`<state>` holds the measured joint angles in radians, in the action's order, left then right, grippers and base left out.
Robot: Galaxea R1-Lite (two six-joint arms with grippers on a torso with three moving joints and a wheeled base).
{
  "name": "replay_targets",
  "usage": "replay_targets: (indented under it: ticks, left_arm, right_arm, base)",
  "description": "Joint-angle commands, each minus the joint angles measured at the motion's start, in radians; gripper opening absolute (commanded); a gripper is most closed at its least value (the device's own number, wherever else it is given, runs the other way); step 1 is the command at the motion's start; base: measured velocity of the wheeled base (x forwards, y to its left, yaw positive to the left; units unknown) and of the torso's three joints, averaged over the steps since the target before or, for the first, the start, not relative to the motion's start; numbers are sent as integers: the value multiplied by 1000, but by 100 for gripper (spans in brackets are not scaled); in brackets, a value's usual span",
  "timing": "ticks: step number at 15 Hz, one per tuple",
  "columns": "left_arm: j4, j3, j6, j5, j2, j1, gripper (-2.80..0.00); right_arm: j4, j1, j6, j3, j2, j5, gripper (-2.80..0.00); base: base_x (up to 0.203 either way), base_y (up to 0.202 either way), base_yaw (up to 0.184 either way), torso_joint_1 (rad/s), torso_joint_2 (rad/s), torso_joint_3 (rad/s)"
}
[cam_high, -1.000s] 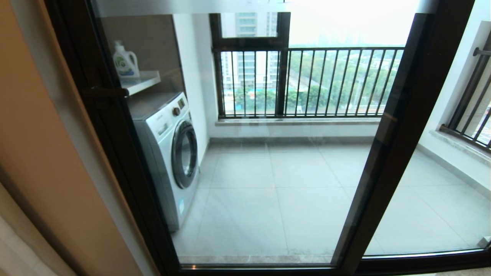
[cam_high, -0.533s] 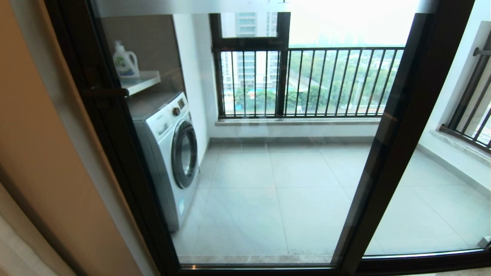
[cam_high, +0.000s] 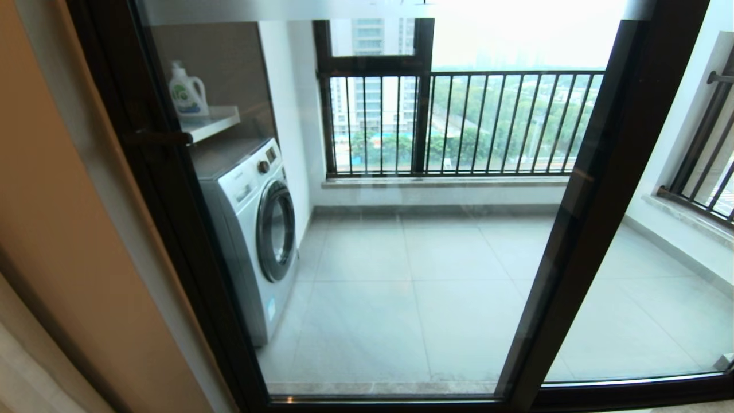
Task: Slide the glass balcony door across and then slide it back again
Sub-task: Open the slid door
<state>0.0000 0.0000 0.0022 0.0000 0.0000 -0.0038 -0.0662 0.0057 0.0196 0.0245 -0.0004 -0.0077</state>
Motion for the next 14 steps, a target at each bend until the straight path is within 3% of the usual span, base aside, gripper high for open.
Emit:
replay_targets:
  ticks: [1,3,6,10,14]
  left_arm:
    - [0,-14,18,-2,4,0,-280]
    - [7,-104,23,-8,74,0,-280]
    - [-28,-244,15,-27,336,-4,-280]
    - [-230,-419,11,-62,726,-7,-280]
    - [-351,-780,9,-73,1068,-8,-280]
  right_arm:
    - [0,0,0,0,0,0,-280]
    - [0,0,0,0,0,0,-280]
    - [-1,0,0,0,0,0,-280]
    - [0,0,0,0,0,0,-280]
    - [0,0,0,0,0,0,-280]
  base:
    - [0,0,0,0,0,0]
    - [0,0,0,0,0,0]
    - [0,0,0,0,0,0]
    - [0,0,0,0,0,0]
    - [0,0,0,0,0,0]
